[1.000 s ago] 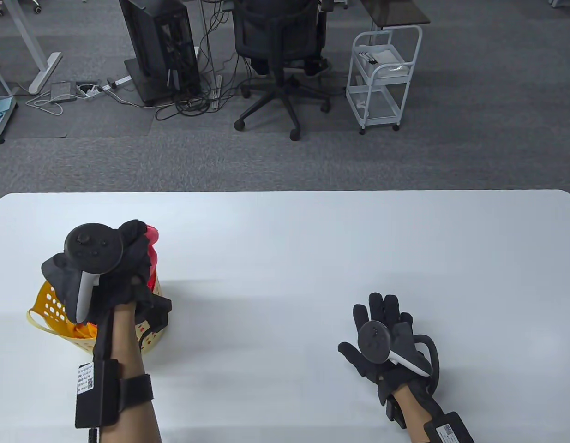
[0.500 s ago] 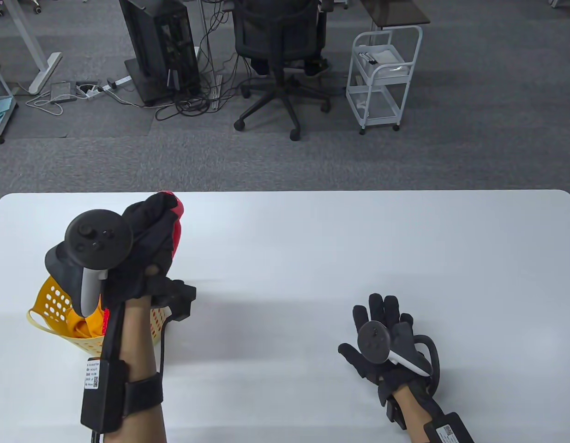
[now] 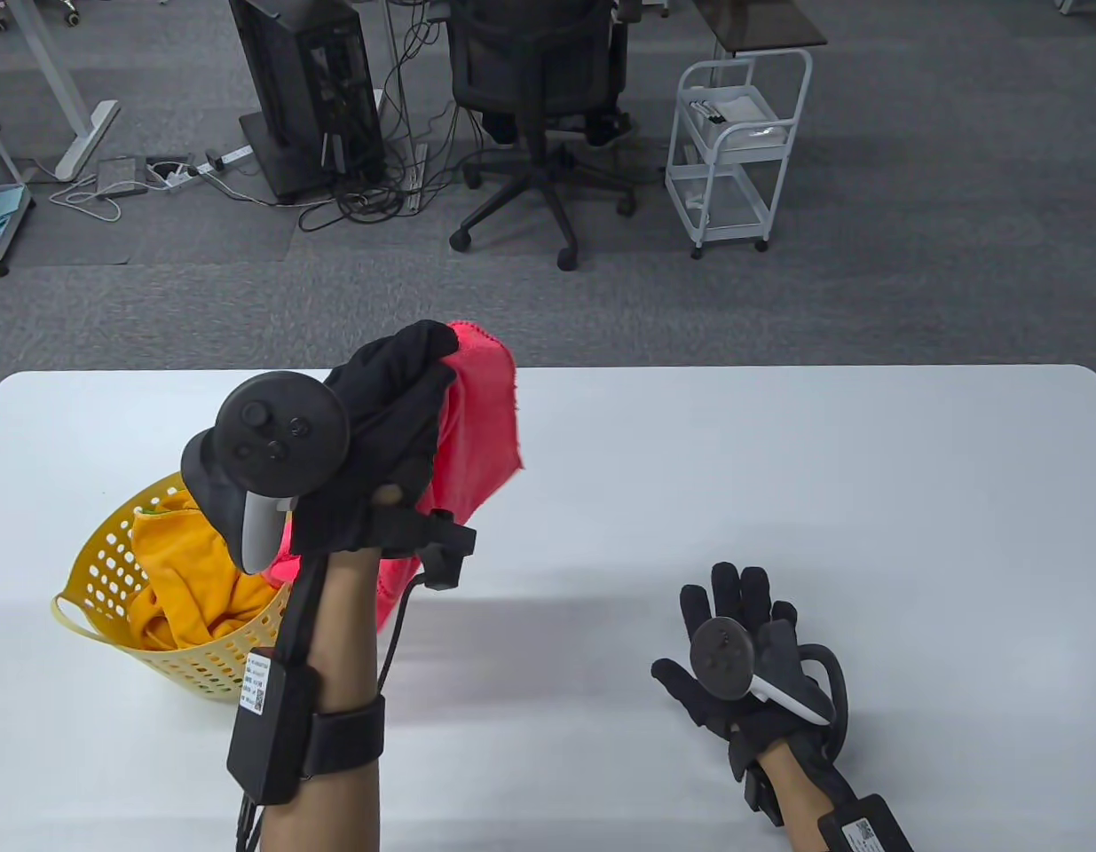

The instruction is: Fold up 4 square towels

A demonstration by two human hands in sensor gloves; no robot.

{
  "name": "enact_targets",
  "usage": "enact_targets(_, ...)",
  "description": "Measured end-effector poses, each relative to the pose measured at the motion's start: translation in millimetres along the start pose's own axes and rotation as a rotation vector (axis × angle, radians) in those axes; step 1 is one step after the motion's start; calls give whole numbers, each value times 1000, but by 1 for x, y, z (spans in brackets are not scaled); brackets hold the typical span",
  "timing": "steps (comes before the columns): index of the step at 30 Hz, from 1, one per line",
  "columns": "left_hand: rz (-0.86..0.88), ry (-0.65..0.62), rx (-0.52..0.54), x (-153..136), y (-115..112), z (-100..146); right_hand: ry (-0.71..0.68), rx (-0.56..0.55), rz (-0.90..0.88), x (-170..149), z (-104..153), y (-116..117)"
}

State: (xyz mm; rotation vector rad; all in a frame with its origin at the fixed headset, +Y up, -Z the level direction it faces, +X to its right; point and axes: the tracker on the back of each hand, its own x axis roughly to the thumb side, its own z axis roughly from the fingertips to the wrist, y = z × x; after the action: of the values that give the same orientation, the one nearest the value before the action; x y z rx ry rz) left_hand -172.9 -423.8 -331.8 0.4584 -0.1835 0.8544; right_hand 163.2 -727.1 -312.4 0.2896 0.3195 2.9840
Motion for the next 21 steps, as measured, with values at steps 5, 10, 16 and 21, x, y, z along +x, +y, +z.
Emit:
enact_targets(5, -59, 6, 13, 8, -11, -3, 8, -14, -9, -2, 2, -2)
enact_targets(10, 14, -18, 5, 18, -21, -6, 15, -27, -25, -6, 4, -4)
enact_targets(16, 71, -49, -29, 35, -34, -9, 30, -36, -36, -11, 5, -7)
enact_targets(21, 81, -28, -49, 36, -52, -12, 33, -36, -36, -13, 6, -8)
